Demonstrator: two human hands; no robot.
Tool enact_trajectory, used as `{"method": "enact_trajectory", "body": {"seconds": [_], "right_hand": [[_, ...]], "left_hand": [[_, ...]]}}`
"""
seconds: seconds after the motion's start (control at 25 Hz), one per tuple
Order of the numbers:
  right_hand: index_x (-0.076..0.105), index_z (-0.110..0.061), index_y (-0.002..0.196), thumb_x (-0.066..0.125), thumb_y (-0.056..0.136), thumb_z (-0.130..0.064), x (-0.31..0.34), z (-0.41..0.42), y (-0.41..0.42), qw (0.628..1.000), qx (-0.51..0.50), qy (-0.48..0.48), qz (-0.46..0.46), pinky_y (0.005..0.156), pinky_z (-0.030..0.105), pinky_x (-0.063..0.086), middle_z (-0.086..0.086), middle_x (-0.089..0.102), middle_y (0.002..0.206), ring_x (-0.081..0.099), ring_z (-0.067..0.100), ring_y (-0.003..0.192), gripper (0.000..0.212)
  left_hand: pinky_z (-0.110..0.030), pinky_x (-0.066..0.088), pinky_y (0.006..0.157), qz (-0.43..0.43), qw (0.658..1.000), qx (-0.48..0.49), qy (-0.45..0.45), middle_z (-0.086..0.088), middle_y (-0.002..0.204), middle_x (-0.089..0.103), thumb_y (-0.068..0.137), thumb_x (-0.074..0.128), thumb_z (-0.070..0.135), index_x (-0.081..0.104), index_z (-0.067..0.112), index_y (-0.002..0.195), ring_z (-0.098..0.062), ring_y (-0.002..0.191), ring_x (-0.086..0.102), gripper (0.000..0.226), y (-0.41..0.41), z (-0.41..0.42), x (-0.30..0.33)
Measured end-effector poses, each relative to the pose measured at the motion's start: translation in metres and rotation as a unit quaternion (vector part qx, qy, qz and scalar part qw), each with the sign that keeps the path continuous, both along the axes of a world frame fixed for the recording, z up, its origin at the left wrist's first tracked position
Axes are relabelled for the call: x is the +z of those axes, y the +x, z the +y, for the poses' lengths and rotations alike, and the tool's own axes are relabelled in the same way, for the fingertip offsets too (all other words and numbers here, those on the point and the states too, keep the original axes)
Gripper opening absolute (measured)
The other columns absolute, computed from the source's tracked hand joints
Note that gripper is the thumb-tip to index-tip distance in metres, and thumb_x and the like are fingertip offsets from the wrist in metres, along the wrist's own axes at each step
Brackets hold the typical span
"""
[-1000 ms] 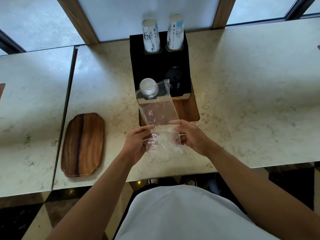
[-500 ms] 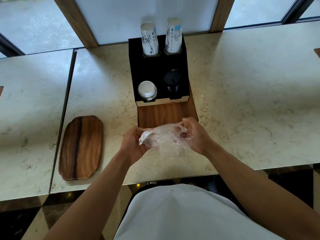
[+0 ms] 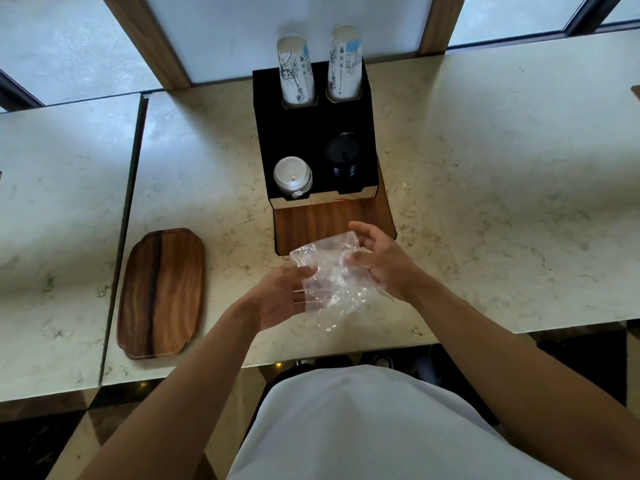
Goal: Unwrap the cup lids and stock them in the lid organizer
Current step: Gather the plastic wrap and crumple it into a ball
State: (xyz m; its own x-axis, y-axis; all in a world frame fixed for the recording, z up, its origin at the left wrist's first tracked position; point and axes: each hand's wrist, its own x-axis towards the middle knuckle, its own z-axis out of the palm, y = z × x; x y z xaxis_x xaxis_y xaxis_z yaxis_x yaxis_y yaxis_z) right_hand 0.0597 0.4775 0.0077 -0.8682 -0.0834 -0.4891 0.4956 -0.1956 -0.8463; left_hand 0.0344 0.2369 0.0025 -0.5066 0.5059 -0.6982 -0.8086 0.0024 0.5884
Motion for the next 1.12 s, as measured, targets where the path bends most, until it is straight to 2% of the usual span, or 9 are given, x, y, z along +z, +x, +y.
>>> {"method": "enact_trajectory", "body": {"seconds": [0.16, 0.24, 0.32, 0.4, 0.48, 0.6, 0.72, 0.96, 1.12], "right_hand": [[0.048, -0.021, 0.139, 0.08, 0.08, -0.037, 0.001, 0.0, 0.002, 0.999, 0.01, -0.009, -0.052, 0.079, 0.037, 0.062, 0.008, 0.066, 0.124, 0.074, 0.017, 0.096, 0.069], [0.039, -0.038, 0.138, 0.081, 0.075, -0.049, 0.001, 0.0, 0.008, 0.996, 0.057, 0.045, -0.056, 0.077, 0.035, 0.062, 0.006, 0.069, 0.122, 0.074, 0.02, 0.101, 0.076], [0.03, -0.044, 0.135, 0.085, 0.074, -0.041, -0.001, -0.001, 0.014, 0.994, 0.061, 0.08, -0.035, 0.077, 0.038, 0.063, 0.01, 0.073, 0.117, 0.076, 0.025, 0.097, 0.082], [0.032, -0.034, 0.127, 0.083, 0.078, -0.029, -0.003, -0.003, 0.016, 0.995, 0.037, 0.092, -0.011, 0.082, 0.047, 0.063, 0.018, 0.073, 0.112, 0.076, 0.031, 0.092, 0.071], [0.033, -0.029, 0.112, 0.079, 0.081, -0.023, -0.002, -0.005, 0.017, 0.995, 0.018, 0.102, 0.015, 0.075, 0.042, 0.063, 0.021, 0.073, 0.105, 0.074, 0.026, 0.08, 0.056], [0.035, -0.028, 0.1, 0.074, 0.086, -0.014, -0.001, -0.008, 0.015, 0.992, -0.006, 0.108, 0.063, 0.061, 0.029, 0.056, 0.008, 0.064, 0.082, 0.061, 0.013, 0.065, 0.044], [0.046, -0.027, 0.094, 0.07, 0.09, -0.011, -0.002, -0.009, 0.014, 0.989, -0.005, 0.113, 0.099, 0.058, 0.027, 0.055, -0.002, 0.059, 0.077, 0.058, 0.011, 0.063, 0.029], [0.071, -0.039, 0.106, 0.068, 0.094, -0.016, -0.002, -0.011, 0.013, 0.98, 0.014, 0.158, 0.118, 0.064, 0.022, 0.056, -0.009, 0.07, 0.095, 0.064, 0.004, 0.071, 0.027], [0.072, -0.029, 0.113, 0.072, 0.09, -0.008, -0.002, -0.011, 0.013, 0.994, 0.004, 0.092, 0.063, 0.074, 0.035, 0.063, 0.008, 0.073, 0.108, 0.072, 0.019, 0.084, 0.031]], "left_hand": [[-0.04, 0.06, 0.079, 0.087, 0.992, 0.056, -0.073, -0.015, 0.103, 0.075, 0.081, 0.08, 0.013, 0.069, -0.001, 0.115, -0.025, 0.083, 0.073, 0.039, 0.005, 0.01, -0.003], [-0.041, 0.061, 0.081, 0.102, 0.987, 0.091, -0.086, -0.012, 0.099, 0.076, 0.08, 0.08, 0.011, 0.067, 0.001, 0.12, -0.024, 0.083, 0.074, 0.043, 0.005, 0.013, -0.003], [-0.047, 0.062, 0.085, 0.103, 0.98, 0.134, -0.108, -0.014, 0.101, 0.076, 0.083, 0.079, 0.005, 0.061, 0.001, 0.126, -0.029, 0.087, 0.076, 0.047, 0.004, 0.017, -0.002], [-0.048, 0.063, 0.083, 0.107, 0.971, 0.171, -0.131, -0.018, 0.109, 0.074, 0.082, 0.081, 0.003, 0.055, 0.004, 0.13, -0.033, 0.092, 0.077, 0.055, 0.004, 0.022, 0.001], [-0.042, 0.064, 0.075, 0.131, 0.957, 0.206, -0.16, -0.02, 0.11, 0.073, 0.079, 0.084, 0.007, 0.049, 0.012, 0.129, -0.032, 0.09, 0.077, 0.061, 0.007, 0.024, 0.001], [-0.041, 0.063, 0.078, 0.193, 0.942, 0.23, -0.152, -0.018, 0.1, 0.075, 0.082, 0.085, 0.017, 0.044, 0.02, 0.112, -0.033, 0.087, 0.077, 0.05, 0.012, 0.022, 0.001], [-0.05, 0.061, 0.088, 0.229, 0.955, 0.165, -0.095, -0.018, 0.099, 0.077, 0.09, 0.077, 0.019, 0.052, 0.016, 0.106, -0.037, 0.092, 0.075, 0.03, 0.015, 0.02, 0.004], [-0.036, 0.061, 0.08, 0.274, 0.951, 0.115, -0.084, -0.019, 0.117, 0.072, 0.088, 0.075, 0.006, 0.051, 0.04, 0.122, -0.035, 0.1, 0.074, 0.054, 0.019, 0.014, 0.011], [-0.039, 0.062, 0.085, 0.316, 0.938, 0.078, -0.121, -0.009, 0.111, 0.076, 0.092, 0.072, 0.005, 0.065, 0.026, 0.124, -0.028, 0.1, 0.074, 0.04, 0.019, 0.012, 0.01]]}}
